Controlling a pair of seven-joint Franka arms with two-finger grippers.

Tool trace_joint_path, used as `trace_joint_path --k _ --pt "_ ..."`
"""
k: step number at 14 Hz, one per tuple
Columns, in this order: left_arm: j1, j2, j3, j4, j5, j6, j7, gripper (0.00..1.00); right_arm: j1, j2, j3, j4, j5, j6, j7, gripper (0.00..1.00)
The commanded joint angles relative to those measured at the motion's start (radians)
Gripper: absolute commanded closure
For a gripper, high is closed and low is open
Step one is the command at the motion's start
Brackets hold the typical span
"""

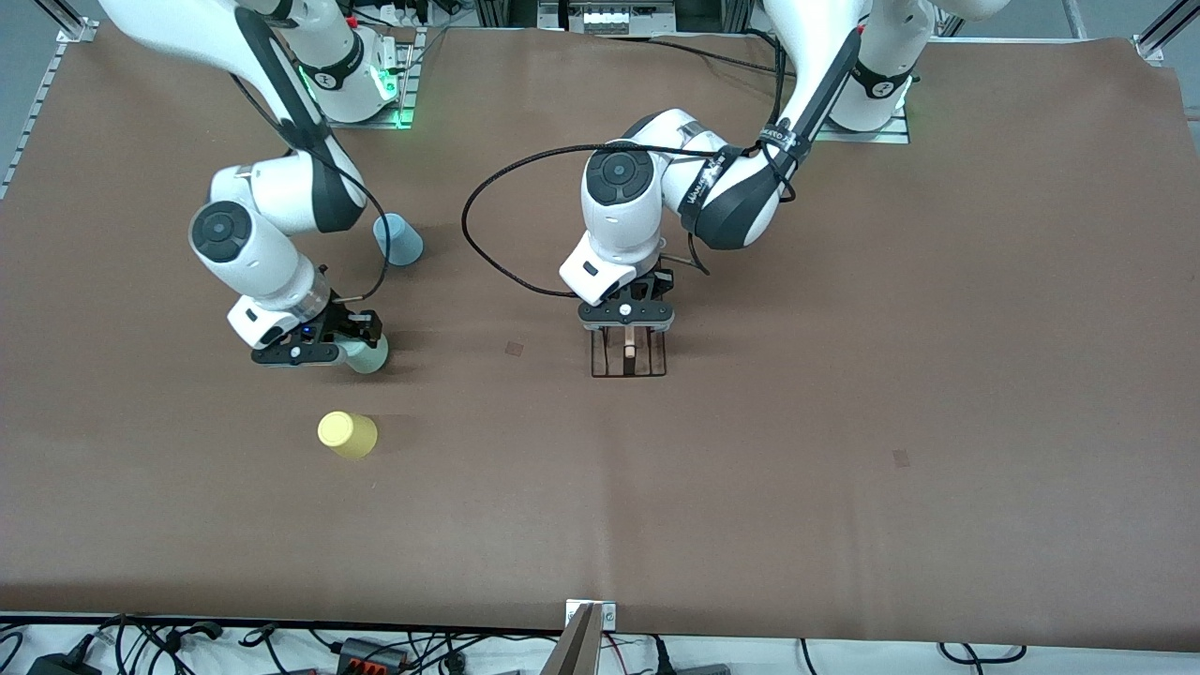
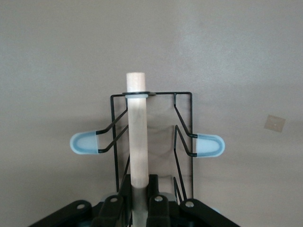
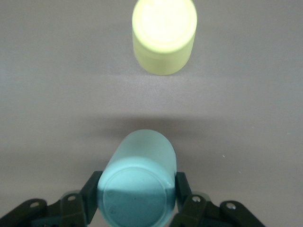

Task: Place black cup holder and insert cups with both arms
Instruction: 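Lower the holder and open the left gripper while the right gripper lifts the teal cup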

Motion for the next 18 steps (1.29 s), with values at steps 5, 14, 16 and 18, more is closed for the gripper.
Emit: trace_joint_path --k 5,14,16,18 --pt "-0.013 -0.05 0.014 0.029 0.045 -0.027 0.02 0.0 -0.002 -0.099 0.003 0.162 0.002 -0.354 -0.009 0.86" --pt "0.232 -0.24 0.026 0.032 0.046 -0.294 0.31 0.0 0.044 -0.184 0.134 0.195 0.023 -0.502 0.29 0.86" --pt "0.303 -0.265 0.026 0.03 0.045 -0.311 0.415 0.0 0.093 -0.184 0.159 0.217 0.067 -0.5 0.428 0.86" --pt "0.365 -0.285 0.026 0.03 0.045 -0.337 0.504 0.0 0.148 -0.18 0.161 0.23 0.101 -0.5 0.543 0.86"
